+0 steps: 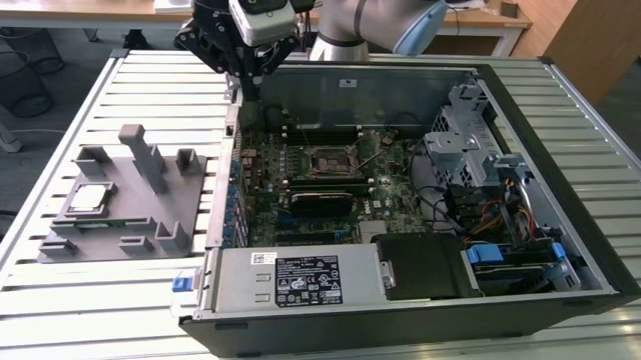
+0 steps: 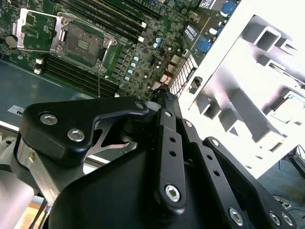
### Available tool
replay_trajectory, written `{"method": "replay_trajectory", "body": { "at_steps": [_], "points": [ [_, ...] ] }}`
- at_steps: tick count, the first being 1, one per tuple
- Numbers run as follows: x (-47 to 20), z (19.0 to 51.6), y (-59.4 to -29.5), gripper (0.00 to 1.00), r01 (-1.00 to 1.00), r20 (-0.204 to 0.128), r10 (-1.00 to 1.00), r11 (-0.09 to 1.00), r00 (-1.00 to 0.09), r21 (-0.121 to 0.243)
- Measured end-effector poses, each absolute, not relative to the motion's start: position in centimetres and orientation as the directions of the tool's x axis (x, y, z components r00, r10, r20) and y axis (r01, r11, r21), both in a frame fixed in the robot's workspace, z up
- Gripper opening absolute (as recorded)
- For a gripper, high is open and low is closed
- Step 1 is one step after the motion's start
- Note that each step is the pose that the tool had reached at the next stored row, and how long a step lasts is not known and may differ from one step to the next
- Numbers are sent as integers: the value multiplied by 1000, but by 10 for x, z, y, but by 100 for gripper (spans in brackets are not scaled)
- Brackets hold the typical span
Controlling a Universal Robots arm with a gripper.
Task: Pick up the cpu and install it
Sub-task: 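Reach for the cpu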
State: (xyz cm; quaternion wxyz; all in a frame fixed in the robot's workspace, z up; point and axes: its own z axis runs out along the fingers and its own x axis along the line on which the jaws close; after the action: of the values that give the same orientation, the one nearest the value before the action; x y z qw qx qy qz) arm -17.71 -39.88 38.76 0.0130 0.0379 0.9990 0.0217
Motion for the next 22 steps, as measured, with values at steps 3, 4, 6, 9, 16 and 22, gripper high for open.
{"method": "replay_trajectory", "body": {
  "at_steps": [3, 4, 6, 9, 16, 22],
  "points": [
    [-179, 387, -399, 11, 75, -24, 76, 996, -997, 44],
    [-180, 387, -399, 11, 75, -24, 76, 996, -997, 44],
    [-182, 387, -399, 11, 75, -24, 76, 996, -997, 44],
    [-184, 387, -399, 11, 75, -24, 76, 996, -997, 44],
    [-188, 386, -399, 11, 75, -24, 76, 996, -997, 44],
    [-191, 386, -399, 11, 75, -24, 76, 996, -997, 44]
  ]
}}
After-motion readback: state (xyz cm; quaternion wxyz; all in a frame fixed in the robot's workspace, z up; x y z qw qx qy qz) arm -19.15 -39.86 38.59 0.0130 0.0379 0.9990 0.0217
